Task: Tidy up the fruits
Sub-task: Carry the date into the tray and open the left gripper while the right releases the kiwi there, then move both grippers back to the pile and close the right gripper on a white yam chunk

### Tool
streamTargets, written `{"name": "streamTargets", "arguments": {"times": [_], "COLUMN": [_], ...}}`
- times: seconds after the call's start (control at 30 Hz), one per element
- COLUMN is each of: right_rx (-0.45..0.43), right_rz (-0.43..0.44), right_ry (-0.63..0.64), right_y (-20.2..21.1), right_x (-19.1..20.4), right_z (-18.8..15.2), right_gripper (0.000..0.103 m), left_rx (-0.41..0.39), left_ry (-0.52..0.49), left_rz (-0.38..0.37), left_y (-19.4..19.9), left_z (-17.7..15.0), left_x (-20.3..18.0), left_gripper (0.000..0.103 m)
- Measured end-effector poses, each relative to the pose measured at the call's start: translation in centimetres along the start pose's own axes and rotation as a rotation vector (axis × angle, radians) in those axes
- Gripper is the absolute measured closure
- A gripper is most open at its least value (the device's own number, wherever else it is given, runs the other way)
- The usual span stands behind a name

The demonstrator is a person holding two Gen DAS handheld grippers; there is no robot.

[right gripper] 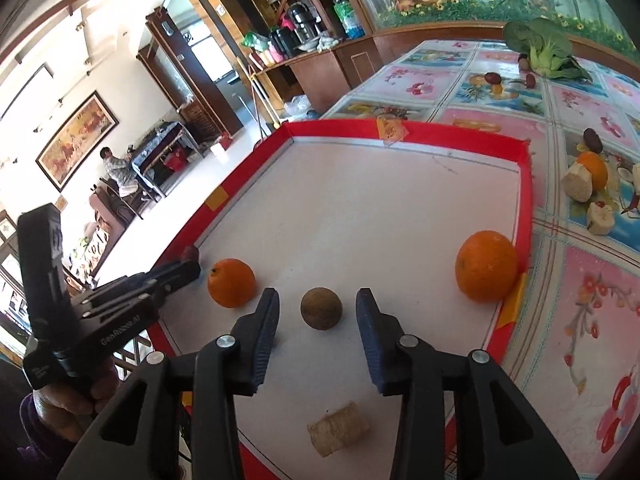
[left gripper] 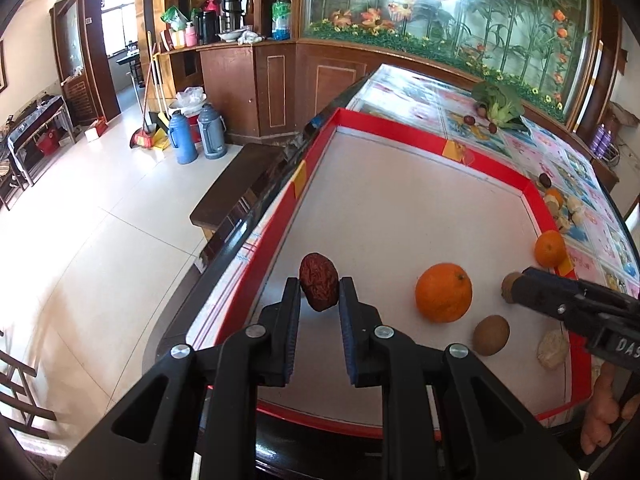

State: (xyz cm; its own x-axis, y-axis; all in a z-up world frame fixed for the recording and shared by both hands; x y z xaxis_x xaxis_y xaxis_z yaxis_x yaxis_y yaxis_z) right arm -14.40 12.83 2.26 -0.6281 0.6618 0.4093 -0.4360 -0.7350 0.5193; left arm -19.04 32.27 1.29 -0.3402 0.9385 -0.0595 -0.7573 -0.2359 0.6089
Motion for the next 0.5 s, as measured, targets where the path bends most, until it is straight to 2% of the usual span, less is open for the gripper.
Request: {"name": "streamTargets", "arguments": {"times": [0.03,0.1,0.13,0.17,0.33,0.5], "right_rx": [-0.012,-0.049,-0.064,-0.078,-0.164,-0.237], "right_rz": [0.0,-0.007,-0.014,-0.023,-0.094,-0.207], "right_ry": [-0.005,-0.022,-0.029,-0.038,-0.115,-0.215], "right_y": [0.2,1.1,1.6,2.0,5.6,9.6], "right_x": [-0.2,-0.9,-1.4,-2.0,-6.7,-12.9], "right_z": [0.1,0.5,0.7,0.9,1.8,2.2], "right_gripper": [0.06,0.055,0.055,0.055,0.055,0.054], "left_rx": [0.003,0.008,0.004,-0.005,-0.036,-0.098], "left_ry": [-0.002,0.0,0.007,0.014,-0.011,-0.068], "left_rz": [-0.001,0.002,0.005,0.004,0.034,0.008], "left_y": [-0.1,-0.1,0.1,0.3,1.1,2.9], "left_z": [0.0,0.0,0.0,0.1,0.6,1.5], "left_x": [-0.1,-0.1,-0.1,0.0,-0.9,-3.3], "left_gripper": [0.081,0.068,0.054,0.05,0.04,0.038]}}
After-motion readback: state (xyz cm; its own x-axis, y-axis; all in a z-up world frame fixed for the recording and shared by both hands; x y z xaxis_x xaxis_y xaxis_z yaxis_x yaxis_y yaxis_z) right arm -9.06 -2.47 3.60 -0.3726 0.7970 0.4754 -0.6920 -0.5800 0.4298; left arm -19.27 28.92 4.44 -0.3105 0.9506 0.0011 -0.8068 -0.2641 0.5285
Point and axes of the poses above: each gripper's, at about its wrist camera, not at the fingertips, and y roughly against the way its jaws point, x to its left, z to its top, the point moved 2 cm from there along -y, roughly the way its jaws point, and after that the axes turned 11 degrees about -x, right-handed, at the moved point
